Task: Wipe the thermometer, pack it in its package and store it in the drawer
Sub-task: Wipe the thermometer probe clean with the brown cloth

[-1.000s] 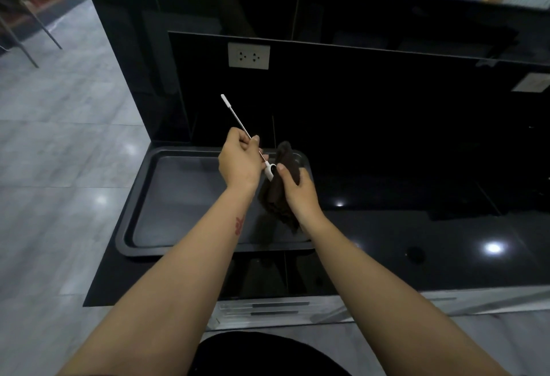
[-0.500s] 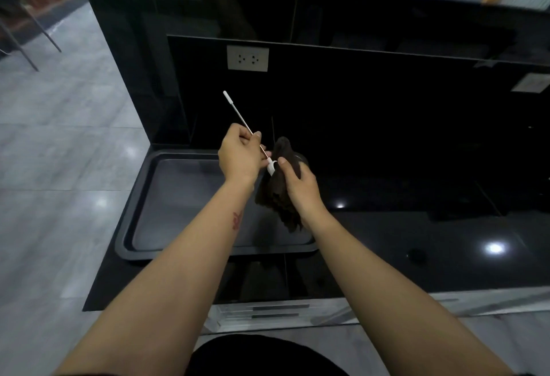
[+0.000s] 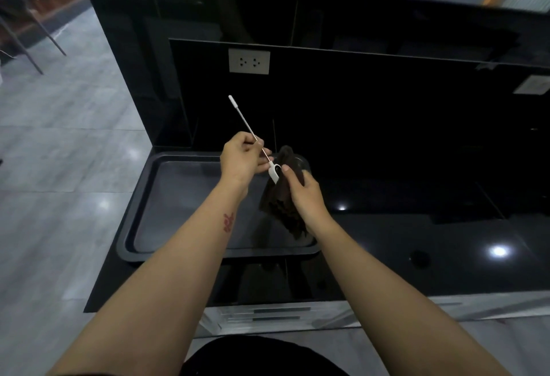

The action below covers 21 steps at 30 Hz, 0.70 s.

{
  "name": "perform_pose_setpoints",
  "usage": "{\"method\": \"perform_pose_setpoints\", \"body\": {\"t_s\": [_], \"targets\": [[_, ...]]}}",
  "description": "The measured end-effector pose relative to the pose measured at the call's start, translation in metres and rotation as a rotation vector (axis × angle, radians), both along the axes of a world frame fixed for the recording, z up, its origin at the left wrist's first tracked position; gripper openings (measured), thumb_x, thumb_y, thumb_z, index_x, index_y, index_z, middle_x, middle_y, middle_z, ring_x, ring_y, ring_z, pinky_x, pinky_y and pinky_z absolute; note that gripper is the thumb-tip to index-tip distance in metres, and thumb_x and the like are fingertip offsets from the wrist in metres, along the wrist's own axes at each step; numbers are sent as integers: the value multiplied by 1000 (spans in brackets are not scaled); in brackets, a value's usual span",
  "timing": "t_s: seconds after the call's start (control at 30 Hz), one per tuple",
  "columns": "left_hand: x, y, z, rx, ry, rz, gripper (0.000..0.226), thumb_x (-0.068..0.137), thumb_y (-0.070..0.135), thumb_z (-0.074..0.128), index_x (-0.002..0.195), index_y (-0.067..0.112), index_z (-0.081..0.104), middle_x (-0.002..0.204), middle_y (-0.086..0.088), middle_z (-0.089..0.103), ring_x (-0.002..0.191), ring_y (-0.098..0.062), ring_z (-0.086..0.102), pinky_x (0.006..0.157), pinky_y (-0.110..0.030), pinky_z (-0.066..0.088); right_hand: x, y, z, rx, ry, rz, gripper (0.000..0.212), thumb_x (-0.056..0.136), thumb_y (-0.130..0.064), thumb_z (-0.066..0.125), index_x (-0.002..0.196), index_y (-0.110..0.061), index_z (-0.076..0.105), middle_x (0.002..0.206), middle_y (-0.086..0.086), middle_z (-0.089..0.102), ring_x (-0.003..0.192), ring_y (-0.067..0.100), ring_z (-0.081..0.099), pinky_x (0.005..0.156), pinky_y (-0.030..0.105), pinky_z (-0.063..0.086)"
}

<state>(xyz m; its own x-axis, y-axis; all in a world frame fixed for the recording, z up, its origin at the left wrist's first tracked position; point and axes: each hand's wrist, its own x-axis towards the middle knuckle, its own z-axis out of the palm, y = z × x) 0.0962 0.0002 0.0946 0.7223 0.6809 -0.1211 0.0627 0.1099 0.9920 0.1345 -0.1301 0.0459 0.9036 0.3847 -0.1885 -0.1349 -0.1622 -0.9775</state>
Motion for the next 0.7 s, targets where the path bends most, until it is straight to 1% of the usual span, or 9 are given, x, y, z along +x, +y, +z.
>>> {"method": "perform_pose_setpoints", "body": {"t_s": [0.1,0.2,0.33,0.4,0.43,0.5,0.6,0.63,0.7], "targets": [[2,-4,1,21,0,-17,13,99,10,55,87,12,60,86,-14,70,78,-26,74,68,-32,62,-3,3,3,31,24,10,40,91,-53,58,111,-19,64,101,1,69,95,15,68,78,27,53],[4,1,2,-4,-6,21,13,99,12,55,87,12,60,88,-15,70,77,-27,74,65,-31,61,-4,-2,-2,16,4,0,34,92,-50,59,103,-17,64,94,0,69,90,14,68,75,26,53],[-1,10,4,-37,-21,75,14,99,12,54,88,12,61,89,-16,69,79,-28,75,64,-29,60,-4,-10,-10,16,28,-1,36,91,-46,63,99,-11,66,89,3,70,85,16,69,79,33,56],[-2,9,2,-40,-18,79,13,99,12,54,88,13,60,90,-15,69,81,-27,74,67,-30,61,-5,-10,-8,43,33,-24,31,91,-43,65,94,-12,66,84,1,68,81,13,68,73,28,55],[-1,9,0,-18,-2,68,13,99,14,55,87,14,61,90,-13,69,82,-27,73,71,-34,61,-5,-9,-6,64,28,-40,28,92,-41,65,93,-14,66,83,-1,67,79,11,67,68,23,54],[0,10,-6,153,104,-19,14,94,26,62,83,16,65,88,-7,70,90,-28,70,85,-42,58,-5,-9,-4,99,18,-76,27,93,-39,64,97,-13,67,85,-2,68,79,9,67,63,16,51],[-5,3,-9,424,380,-162,35,85,58,62,82,24,72,87,6,68,111,-21,56,100,-41,44,-5,-11,-3,105,11,-103,32,95,-38,62,106,-8,65,86,-2,67,77,6,65,60,11,49],[-7,0,-9,472,471,-193,40,85,63,58,83,25,72,90,9,65,116,-20,47,101,-41,38,-5,-11,-3,100,14,-107,31,95,-38,62,105,-9,65,85,-3,66,77,6,64,61,12,49],[-8,-5,-9,511,567,-224,43,87,63,55,80,23,69,97,7,63,125,-25,37,95,-41,30,-6,-11,-5,84,32,-105,33,94,-41,62,104,-10,64,86,-2,66,80,9,65,66,17,52]]}}
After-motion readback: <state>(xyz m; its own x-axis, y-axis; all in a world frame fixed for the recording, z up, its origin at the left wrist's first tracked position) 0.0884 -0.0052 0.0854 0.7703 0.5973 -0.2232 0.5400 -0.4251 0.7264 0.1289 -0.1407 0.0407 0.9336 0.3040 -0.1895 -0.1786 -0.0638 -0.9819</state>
